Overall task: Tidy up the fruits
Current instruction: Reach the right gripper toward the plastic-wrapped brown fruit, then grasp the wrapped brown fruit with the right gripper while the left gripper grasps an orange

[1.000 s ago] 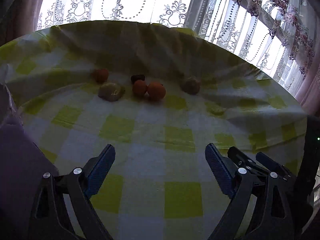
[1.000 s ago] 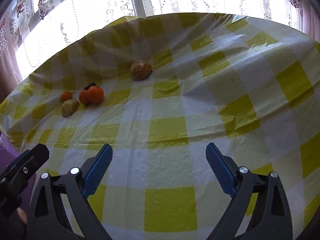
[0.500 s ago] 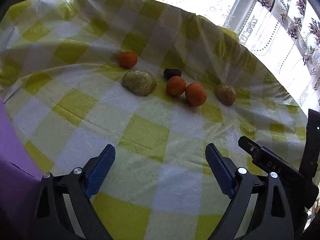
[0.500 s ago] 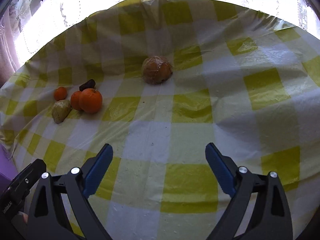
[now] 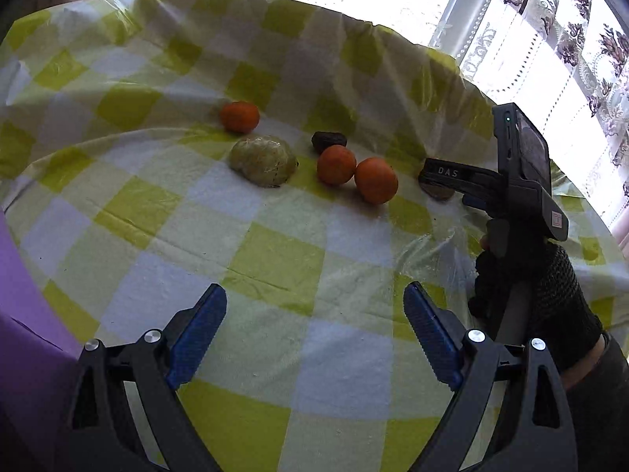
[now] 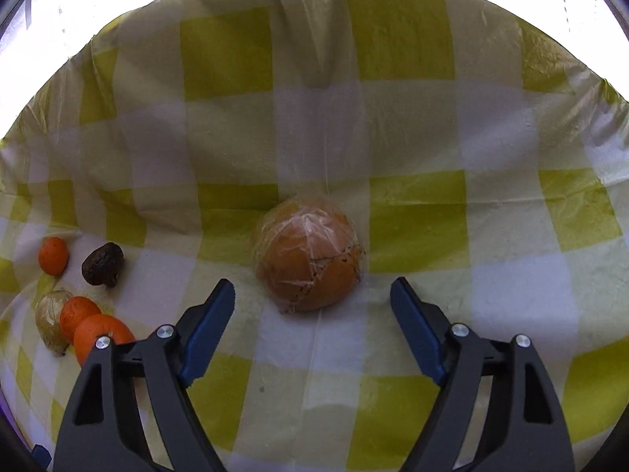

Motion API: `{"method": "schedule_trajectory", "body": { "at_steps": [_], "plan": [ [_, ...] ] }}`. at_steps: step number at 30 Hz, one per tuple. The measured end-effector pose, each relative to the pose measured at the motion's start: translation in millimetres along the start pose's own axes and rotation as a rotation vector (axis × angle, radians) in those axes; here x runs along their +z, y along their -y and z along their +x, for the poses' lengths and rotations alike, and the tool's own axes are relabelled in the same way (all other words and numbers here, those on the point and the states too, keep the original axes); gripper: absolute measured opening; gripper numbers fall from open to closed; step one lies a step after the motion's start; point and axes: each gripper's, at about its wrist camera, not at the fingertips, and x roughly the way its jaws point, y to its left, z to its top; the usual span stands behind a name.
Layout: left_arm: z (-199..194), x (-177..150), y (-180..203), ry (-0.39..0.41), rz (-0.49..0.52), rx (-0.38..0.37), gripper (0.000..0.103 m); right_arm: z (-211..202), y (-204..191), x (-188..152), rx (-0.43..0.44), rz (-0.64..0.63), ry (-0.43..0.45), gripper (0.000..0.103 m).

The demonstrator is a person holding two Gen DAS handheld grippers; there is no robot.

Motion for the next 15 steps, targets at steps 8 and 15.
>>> {"method": "schedule_trajectory", "body": {
  "at_steps": [8,15],
  "plan": [
    [0.8,0.2,-2.6,-0.005,-0.019,0.011,0.088,19.3,-30.2,16.9,-0.075,-0.122,-0.035,0.063],
    [7.8,2.1,-3.9,-0.050,-0.029,-0.006,0.088,-39.5,2.2,-46.5,0.083,0.029,-0.022,0.063]
  ]
}}
